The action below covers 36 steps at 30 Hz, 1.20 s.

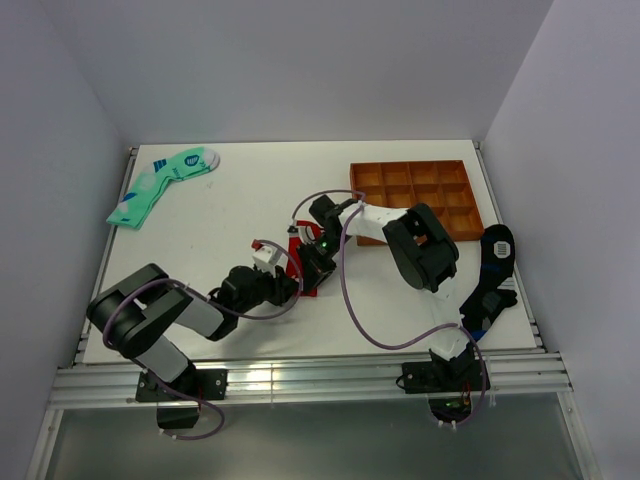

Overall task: Roll the socks
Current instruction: Roll the sock at the center of the board.

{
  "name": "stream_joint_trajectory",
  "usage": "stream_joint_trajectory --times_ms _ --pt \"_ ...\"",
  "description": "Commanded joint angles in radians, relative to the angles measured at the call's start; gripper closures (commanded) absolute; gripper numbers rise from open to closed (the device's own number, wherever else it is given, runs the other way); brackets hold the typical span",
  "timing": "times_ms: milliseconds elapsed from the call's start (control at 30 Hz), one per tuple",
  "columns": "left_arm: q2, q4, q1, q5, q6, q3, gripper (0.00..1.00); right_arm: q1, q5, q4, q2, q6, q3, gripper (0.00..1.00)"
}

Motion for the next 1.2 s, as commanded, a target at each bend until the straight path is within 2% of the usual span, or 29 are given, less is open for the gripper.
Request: stream_joint_trajectory --times_ms 0,133,200,300,367,467,567,767,933,1167 --pt "-0.076 -0.029 -0.001 -0.076 -0.006 -0.005 0.63 -0.006 0.005 0.016 -0.029 0.007 -0.014 1.00" --pt "-0.182 -0.100 0.001 -0.164 -0.017 -0.005 0.57 -0.004 0.003 0.028 -0.051 0.008 -0.029 1.00" --pt "-0.235 -0.130 0.001 -0.210 -0.011 0.007 0.59 -0.006 0.000 0.028 -0.054 0.010 -0.029 1.00" --pt "-0.245 -0.149 0.001 -0.204 0.020 0.039 0.64 -0.004 -0.007 0.031 -0.051 0.013 -0.031 1.00" --pt "-0.208 -0.105 0.001 -0.169 0.031 0.047 0.66 -0.004 -0.010 0.039 -0.052 0.018 -0.032 1.00" --pt "-0.132 -0.036 0.016 -0.032 0.014 0.069 0.67 -0.004 -0.015 0.042 -0.052 0.019 -0.037 1.00" --pt "-0.062 0.050 0.018 0.020 -0.003 0.062 0.66 -0.003 -0.013 0.042 -0.052 0.019 -0.043 1.00" --pt "0.057 0.116 0.038 0.104 -0.044 0.072 0.66 -0.003 -0.012 0.043 -0.045 0.022 -0.038 1.00" --pt "0.113 0.152 0.048 0.083 -0.069 0.046 0.70 -0.004 -0.007 0.046 -0.052 0.022 -0.038 1.00" --pt "0.093 0.166 0.052 0.022 -0.092 -0.014 0.77 -0.006 -0.006 0.045 -0.049 0.027 -0.035 1.00"
